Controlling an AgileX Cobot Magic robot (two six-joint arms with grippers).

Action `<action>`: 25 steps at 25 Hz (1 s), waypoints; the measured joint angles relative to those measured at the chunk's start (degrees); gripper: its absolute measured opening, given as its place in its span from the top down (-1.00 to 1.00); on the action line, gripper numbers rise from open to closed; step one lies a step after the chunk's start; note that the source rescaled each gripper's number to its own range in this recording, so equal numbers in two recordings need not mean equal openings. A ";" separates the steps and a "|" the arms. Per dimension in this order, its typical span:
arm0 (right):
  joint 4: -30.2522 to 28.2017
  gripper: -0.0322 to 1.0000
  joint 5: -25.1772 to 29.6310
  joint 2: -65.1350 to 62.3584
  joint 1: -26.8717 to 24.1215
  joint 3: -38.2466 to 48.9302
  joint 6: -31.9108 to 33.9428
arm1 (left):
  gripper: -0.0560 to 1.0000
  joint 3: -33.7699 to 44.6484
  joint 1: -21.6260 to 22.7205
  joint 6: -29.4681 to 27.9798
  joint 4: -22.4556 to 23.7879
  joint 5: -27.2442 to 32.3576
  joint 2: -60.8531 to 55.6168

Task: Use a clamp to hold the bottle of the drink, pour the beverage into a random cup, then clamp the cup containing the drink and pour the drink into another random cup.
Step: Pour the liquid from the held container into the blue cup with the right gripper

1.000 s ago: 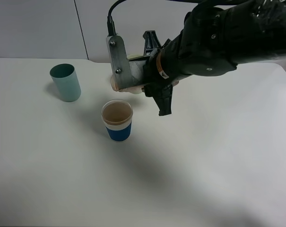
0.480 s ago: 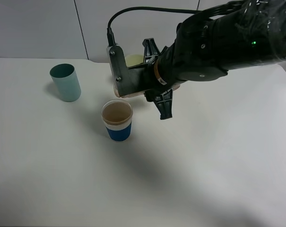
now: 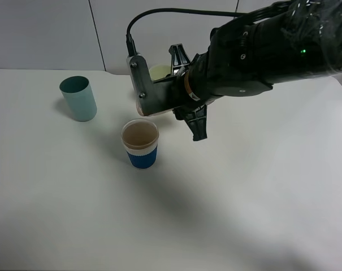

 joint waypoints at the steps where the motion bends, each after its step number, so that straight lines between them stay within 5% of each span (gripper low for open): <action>1: -0.25 0.93 -0.17 0.00 0.00 0.00 0.00 | -1.00 0.00 0.00 0.00 0.00 0.00 0.00; 25: -4.11 0.93 3.78 6.24 2.00 -8.03 0.00 | -1.00 0.00 0.00 0.00 0.00 0.00 0.00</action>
